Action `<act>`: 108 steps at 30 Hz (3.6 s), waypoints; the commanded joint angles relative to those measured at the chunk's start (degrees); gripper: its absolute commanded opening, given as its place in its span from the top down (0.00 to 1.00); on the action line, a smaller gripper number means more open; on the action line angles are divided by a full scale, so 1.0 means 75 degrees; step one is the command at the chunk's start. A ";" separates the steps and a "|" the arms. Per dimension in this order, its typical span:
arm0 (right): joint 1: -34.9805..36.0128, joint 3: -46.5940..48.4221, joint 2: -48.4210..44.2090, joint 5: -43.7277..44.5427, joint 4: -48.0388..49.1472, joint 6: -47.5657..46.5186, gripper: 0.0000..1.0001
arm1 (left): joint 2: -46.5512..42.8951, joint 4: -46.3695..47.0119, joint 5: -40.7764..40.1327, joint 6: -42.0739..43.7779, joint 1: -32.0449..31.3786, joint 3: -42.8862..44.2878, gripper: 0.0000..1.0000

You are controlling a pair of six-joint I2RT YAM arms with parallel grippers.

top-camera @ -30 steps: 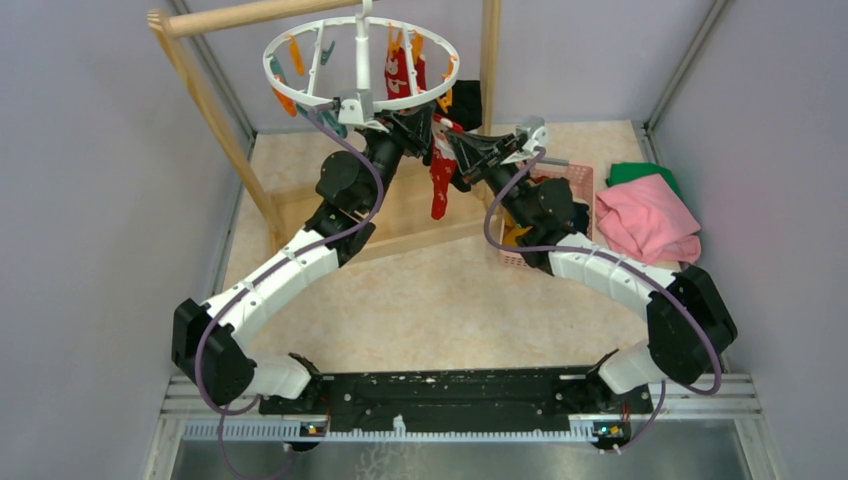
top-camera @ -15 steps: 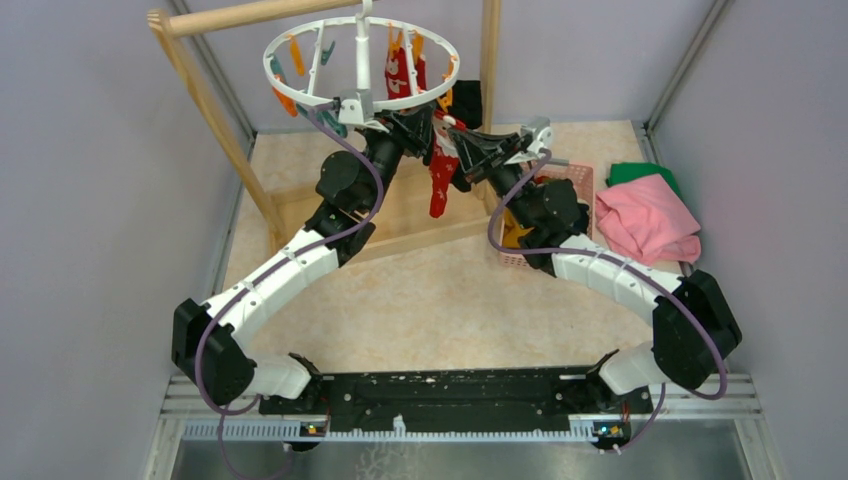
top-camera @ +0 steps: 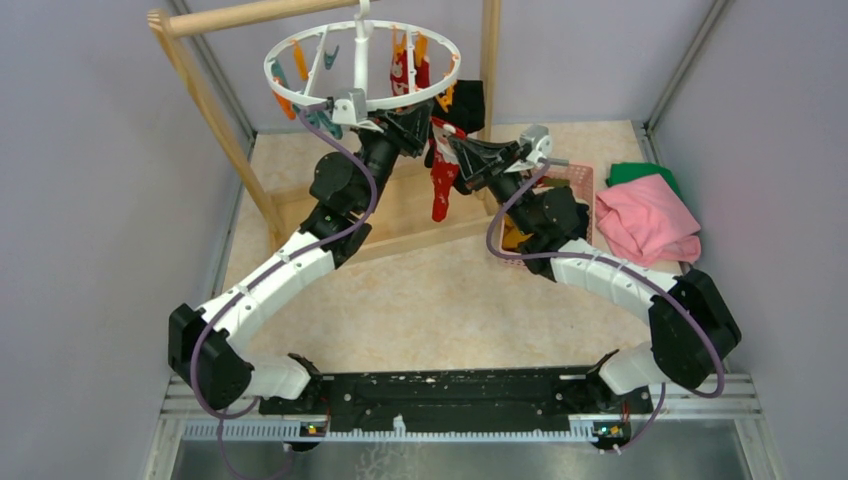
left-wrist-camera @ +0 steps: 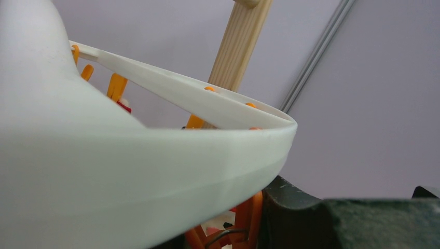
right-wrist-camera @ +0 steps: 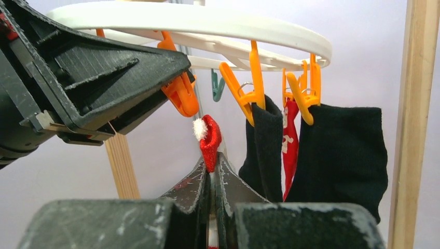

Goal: Clip the socks to the hanger
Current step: Clamp the sock onto the hanger.

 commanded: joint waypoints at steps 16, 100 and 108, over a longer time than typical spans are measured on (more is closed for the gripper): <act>0.0232 0.0505 0.0057 -0.0002 0.0239 0.0004 1.00 | -0.0252 0.0403 -0.0061 -0.0134 0.0028 -0.0041 0.94; 0.0486 0.1554 0.0470 -0.1240 0.0161 -0.1927 1.00 | -0.0386 0.0332 -0.0329 -0.1012 0.0124 -0.0117 0.94; 0.0422 0.1049 0.0285 -0.0977 -0.0016 -0.2364 1.00 | -0.0477 0.0250 -0.0406 -0.1058 0.0144 -0.0156 0.88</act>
